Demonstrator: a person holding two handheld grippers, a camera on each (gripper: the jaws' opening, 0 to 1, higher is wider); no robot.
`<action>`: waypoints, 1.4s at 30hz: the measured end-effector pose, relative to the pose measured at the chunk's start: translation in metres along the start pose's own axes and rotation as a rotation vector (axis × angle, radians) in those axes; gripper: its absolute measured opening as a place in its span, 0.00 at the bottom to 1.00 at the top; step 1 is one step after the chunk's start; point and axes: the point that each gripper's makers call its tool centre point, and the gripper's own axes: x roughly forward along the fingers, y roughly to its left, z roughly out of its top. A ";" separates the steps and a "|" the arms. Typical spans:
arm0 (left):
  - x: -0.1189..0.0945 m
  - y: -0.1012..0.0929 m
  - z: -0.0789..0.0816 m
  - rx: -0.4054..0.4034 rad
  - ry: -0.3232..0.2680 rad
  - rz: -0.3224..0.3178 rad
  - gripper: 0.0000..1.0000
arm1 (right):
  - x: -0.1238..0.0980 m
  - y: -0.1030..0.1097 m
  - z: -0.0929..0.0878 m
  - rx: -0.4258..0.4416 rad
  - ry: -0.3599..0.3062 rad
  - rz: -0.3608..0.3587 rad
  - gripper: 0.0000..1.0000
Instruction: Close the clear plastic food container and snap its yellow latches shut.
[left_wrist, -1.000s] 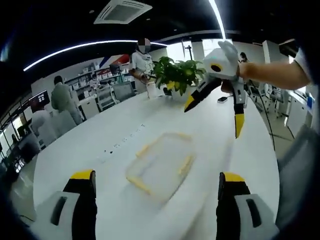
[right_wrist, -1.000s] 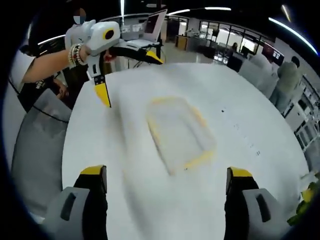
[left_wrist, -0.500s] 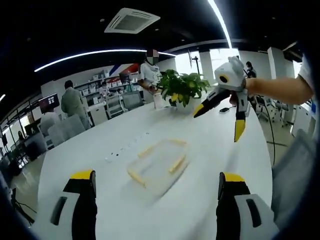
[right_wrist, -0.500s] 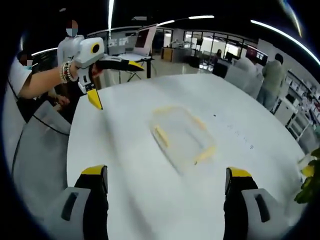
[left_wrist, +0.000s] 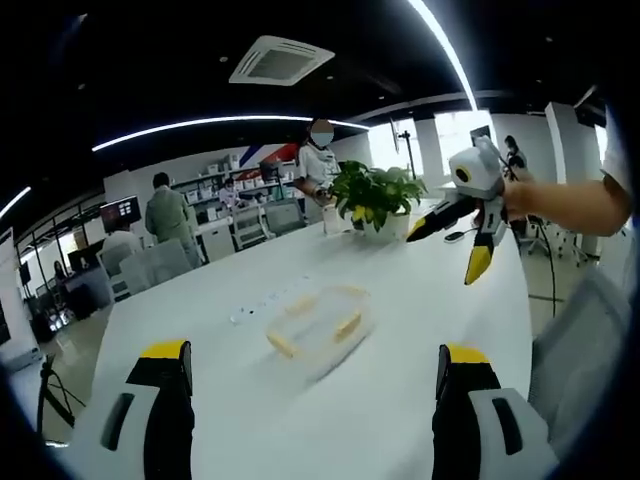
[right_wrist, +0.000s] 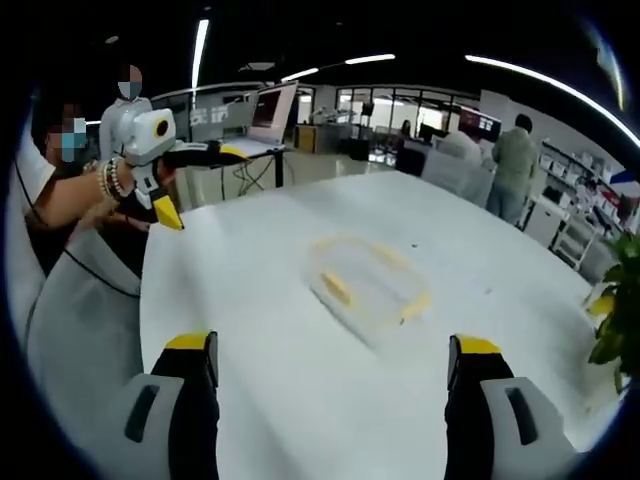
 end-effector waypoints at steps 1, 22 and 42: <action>-0.003 0.000 0.000 -0.004 -0.004 0.003 0.99 | -0.002 0.003 0.000 0.001 -0.014 -0.005 0.93; -0.065 -0.019 -0.023 -0.079 -0.058 0.090 0.99 | -0.044 0.024 -0.004 0.082 -0.225 -0.231 0.92; -0.077 -0.029 -0.044 -0.117 -0.036 0.093 0.98 | -0.043 0.045 -0.039 0.134 -0.204 -0.286 0.92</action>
